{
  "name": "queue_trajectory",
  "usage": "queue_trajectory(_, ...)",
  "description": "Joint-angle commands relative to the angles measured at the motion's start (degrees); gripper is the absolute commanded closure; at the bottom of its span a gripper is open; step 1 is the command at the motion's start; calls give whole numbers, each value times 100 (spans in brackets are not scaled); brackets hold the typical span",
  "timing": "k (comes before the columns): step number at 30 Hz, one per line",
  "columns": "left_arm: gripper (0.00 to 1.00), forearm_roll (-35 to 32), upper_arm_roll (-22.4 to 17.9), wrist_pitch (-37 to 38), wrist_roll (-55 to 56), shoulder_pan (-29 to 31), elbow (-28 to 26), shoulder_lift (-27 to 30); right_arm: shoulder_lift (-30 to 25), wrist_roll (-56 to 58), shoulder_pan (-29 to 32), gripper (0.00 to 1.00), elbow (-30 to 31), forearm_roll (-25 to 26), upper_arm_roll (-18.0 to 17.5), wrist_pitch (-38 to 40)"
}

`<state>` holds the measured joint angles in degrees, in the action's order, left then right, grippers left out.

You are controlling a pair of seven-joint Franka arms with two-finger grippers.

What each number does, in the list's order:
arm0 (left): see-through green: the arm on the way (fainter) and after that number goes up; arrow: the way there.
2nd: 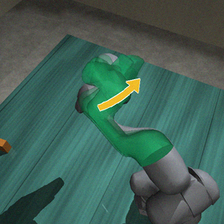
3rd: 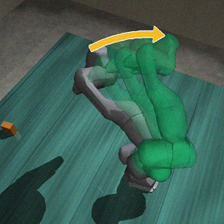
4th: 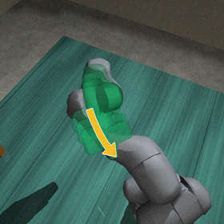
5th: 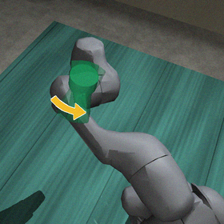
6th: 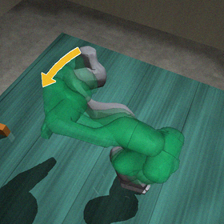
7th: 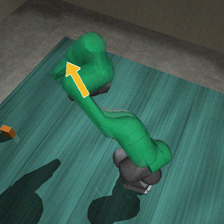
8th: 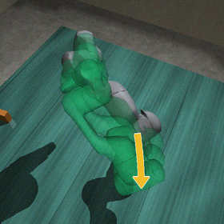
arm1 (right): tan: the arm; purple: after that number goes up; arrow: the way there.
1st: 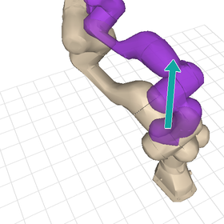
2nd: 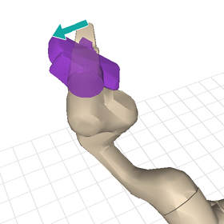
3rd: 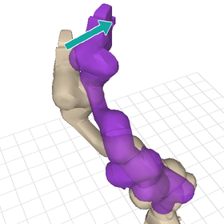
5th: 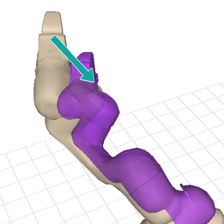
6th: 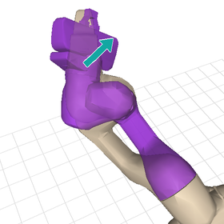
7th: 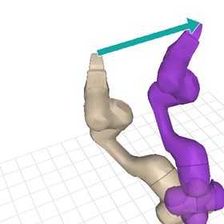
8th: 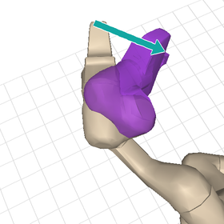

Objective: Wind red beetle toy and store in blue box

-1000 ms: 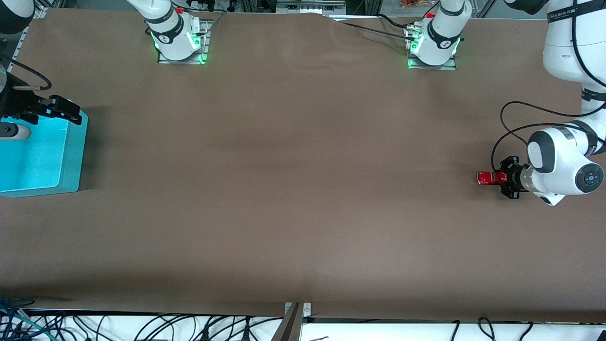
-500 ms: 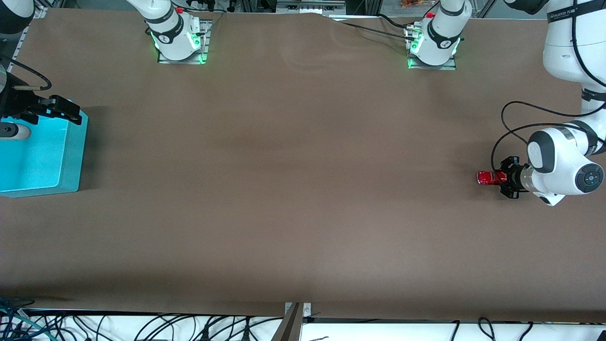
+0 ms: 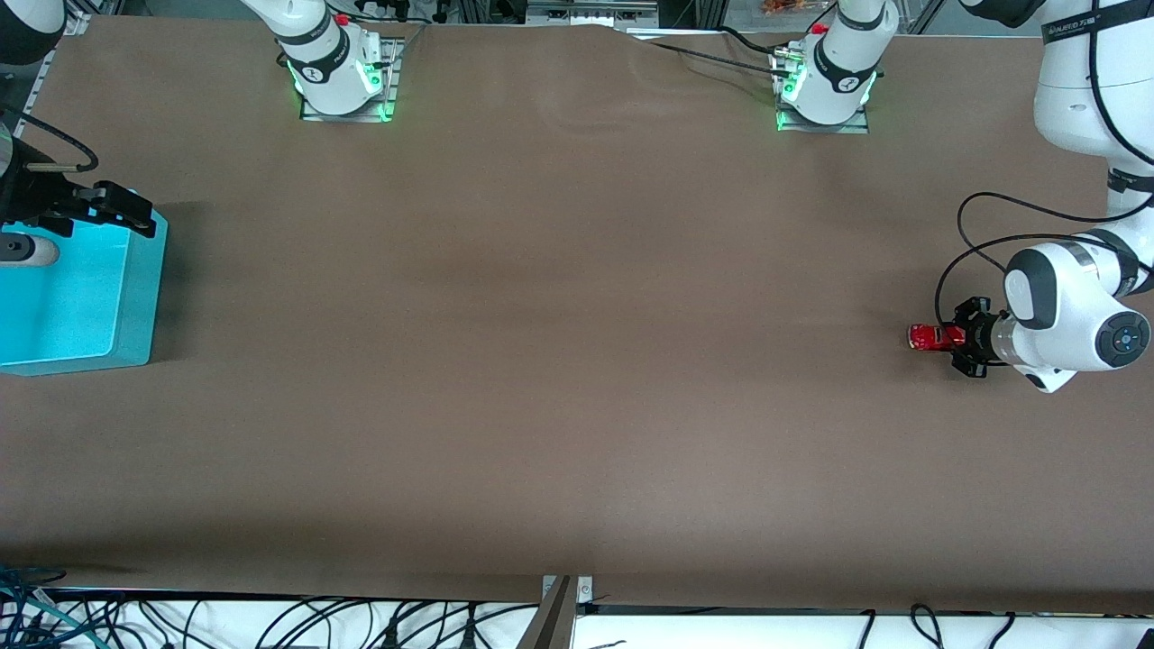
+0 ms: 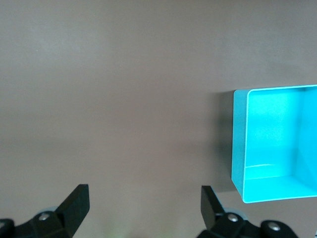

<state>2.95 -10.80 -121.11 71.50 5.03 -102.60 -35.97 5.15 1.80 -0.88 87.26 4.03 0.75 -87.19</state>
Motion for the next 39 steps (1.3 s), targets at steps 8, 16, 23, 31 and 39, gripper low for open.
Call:
queue_trajectory(8, 100, 127, -27, -97, 171, -11, 223, -323, 56, 84, 35, 0, -147, -69, -22, 53)
queue_trajectory(16, 100, 127, -27, -97, 295, -2, 223, -323, 56, 84, 35, 0, -147, -60, -22, 53)
queue_trajectory(23, 100, 127, -18, -97, 268, 7, 223, -305, 56, 84, 35, 0, -147, -60, -22, 53)
queue_trajectory(31, 52, 399, -53, 44, 259, 50, 425, -270, 56, 84, 35, 0, -147, -60, -22, 53)
queue_trajectory(39, 39, 408, -53, 88, 286, 51, 443, -270, 56, 84, 35, 0, -147, -69, -22, 53)
